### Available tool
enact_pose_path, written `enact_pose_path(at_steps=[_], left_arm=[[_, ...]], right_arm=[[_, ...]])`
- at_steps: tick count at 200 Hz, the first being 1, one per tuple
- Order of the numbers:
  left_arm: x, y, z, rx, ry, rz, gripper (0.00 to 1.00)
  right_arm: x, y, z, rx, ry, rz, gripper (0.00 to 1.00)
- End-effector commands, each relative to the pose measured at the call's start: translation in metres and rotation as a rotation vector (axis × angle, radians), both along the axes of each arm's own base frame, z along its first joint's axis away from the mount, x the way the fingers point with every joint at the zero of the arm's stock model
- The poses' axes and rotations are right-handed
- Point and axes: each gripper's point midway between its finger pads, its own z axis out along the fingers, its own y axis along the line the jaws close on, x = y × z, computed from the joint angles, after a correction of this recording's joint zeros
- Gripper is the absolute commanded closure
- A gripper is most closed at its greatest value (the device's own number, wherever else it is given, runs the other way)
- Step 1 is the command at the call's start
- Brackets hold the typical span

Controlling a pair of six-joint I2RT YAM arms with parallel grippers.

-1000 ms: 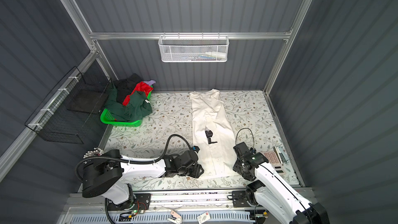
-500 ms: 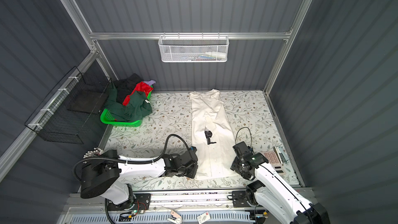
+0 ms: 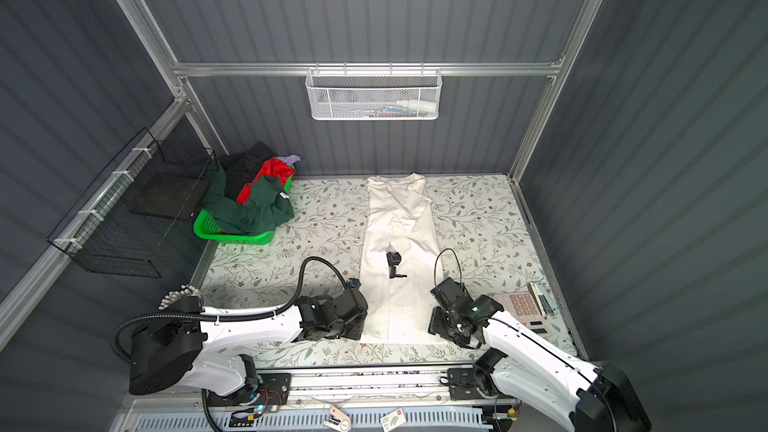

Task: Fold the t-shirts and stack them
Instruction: 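Lift the near hem with both grippers and fold it away from the robot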

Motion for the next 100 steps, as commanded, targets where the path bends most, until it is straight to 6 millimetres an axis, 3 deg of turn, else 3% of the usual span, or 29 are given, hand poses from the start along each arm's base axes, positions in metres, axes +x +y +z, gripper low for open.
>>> enact_pose_path(at_steps=[1,42,62,72,85,100], left_arm=[[-0.002,0.011,-0.001,0.009,0.009,0.036,1.0],[0.003,0.016,-0.003,0.047,-0.005,0.023,1.0],[0.002,0.017,-0.007,0.052,0.007,0.024,1.0],[0.0,0.016,-0.008,0.036,0.016,0.027,1.0],[-0.002,0.015,-0.009,0.021,0.024,0.033,1.0],[-0.002,0.016,-0.008,0.014,0.03,0.042,1.0]], right_arm=[[-0.005,-0.013,-0.004,-0.058,0.005,-0.047,0.42],[-0.018,-0.013,-0.017,-0.058,0.019,-0.045,0.43],[-0.025,0.002,-0.029,0.013,0.038,-0.024,0.44],[-0.027,0.003,-0.032,0.016,0.039,-0.026,0.51],[-0.027,0.004,-0.031,0.01,0.03,-0.023,0.69],[-0.02,0.008,-0.023,0.025,-0.002,-0.016,0.83]])
